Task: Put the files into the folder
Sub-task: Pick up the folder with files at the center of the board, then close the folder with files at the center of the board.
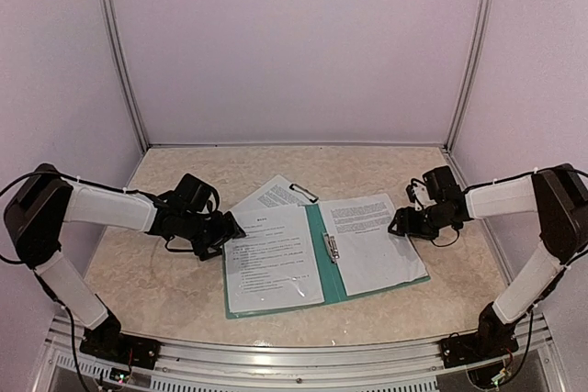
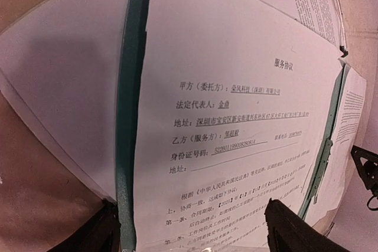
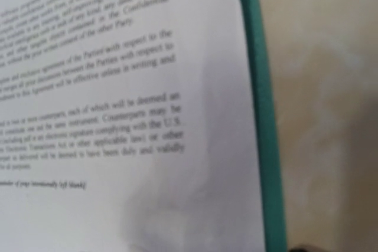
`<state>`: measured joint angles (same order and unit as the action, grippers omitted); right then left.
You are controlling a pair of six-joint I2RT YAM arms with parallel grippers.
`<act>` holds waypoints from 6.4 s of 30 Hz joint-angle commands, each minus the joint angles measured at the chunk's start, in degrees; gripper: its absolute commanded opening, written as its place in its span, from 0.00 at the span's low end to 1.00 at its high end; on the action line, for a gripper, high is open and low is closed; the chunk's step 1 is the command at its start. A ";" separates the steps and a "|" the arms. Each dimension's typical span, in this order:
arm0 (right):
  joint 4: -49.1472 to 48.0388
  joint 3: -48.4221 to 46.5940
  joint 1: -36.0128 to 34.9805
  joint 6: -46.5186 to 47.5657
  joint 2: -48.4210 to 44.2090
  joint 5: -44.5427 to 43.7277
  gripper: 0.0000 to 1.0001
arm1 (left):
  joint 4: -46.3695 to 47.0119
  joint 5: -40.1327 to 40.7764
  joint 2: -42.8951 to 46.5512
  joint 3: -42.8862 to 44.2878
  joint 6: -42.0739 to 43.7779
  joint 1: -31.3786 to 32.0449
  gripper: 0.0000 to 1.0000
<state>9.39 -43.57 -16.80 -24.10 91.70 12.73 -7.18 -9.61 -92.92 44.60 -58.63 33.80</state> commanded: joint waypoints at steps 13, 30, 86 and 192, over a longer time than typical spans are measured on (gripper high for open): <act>-4.65 7.95 -5.93 -8.43 -1.62 5.30 0.65 | -0.53 -0.99 7.41 -9.08 -6.65 2.15 0.76; -5.59 9.03 -9.31 -9.37 0.54 4.06 0.63 | 1.37 -5.43 12.88 -7.52 -2.78 1.73 0.61; -0.76 6.67 -9.31 -5.80 -0.11 1.07 0.64 | 4.47 -13.69 7.96 1.07 15.25 0.03 0.46; -7.99 -7.09 -17.65 -2.45 8.42 3.13 0.84 | -55.04 -11.29 -13.87 62.42 28.89 2.87 0.64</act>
<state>-2.76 -50.06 -35.51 -26.59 101.34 17.10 -67.59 -16.21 -105.49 105.49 -29.56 35.24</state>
